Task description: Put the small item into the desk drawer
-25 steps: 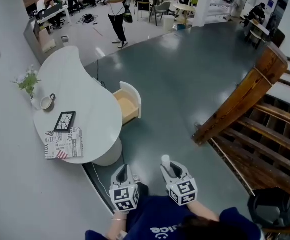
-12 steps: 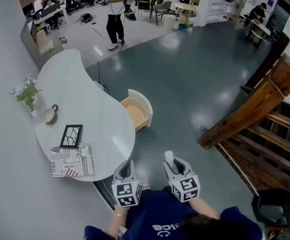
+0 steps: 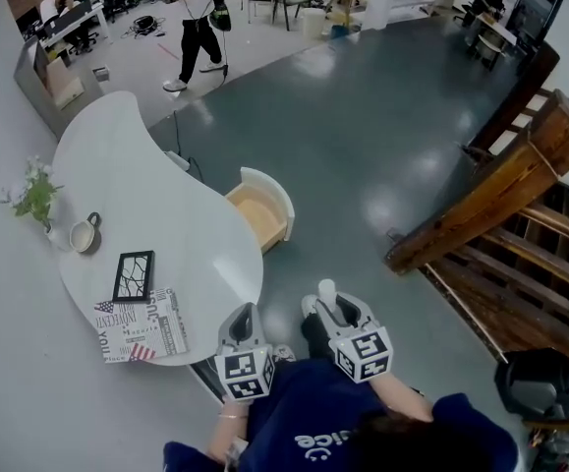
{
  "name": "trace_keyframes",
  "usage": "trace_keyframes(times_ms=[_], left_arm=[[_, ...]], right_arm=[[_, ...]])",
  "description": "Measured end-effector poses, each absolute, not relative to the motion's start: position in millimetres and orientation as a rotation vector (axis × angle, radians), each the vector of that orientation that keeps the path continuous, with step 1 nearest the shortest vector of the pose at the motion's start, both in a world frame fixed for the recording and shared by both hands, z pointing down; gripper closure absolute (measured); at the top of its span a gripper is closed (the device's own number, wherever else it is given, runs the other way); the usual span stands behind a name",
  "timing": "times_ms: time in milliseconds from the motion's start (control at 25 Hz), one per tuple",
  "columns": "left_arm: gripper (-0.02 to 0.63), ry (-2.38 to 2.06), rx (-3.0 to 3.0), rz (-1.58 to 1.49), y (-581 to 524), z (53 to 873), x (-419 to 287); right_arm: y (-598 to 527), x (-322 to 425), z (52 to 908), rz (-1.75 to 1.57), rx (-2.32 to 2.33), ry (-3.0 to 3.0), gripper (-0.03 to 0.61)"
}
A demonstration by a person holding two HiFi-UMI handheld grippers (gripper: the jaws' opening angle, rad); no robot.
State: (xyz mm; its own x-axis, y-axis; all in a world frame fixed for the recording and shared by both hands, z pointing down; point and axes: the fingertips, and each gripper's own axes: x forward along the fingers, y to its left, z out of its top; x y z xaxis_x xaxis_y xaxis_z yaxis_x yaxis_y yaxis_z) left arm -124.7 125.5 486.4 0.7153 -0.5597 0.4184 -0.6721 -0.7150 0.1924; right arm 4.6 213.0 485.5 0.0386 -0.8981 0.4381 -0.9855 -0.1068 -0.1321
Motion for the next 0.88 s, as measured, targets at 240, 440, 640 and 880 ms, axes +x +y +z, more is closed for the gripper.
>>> trace_keyframes(times_ms=[240,440,640,880], left_arm=[[0.609,-1.026,2.562,0.458,99.7,485.8,-124.1],[0.609,-1.096,2.519,0.449,77.0,489.4,-112.8],[0.609,-1.185,2.476,0.477,41.6,492.7,-94.5],[0.609,-1.296,2.372,0.477,1.8,494.2,-72.3]], right_arm=[[180.2,8.3,489.6,0.619,2.035,-2.012,0.44],[144.8,22.4,497.5,0.625,1.965,-2.084,0.44],[95.2,43.4,504.3,0.66,1.885,-2.15,0.44],[44.4,78.6,515.8,0.766,1.763,-2.191,0.44]])
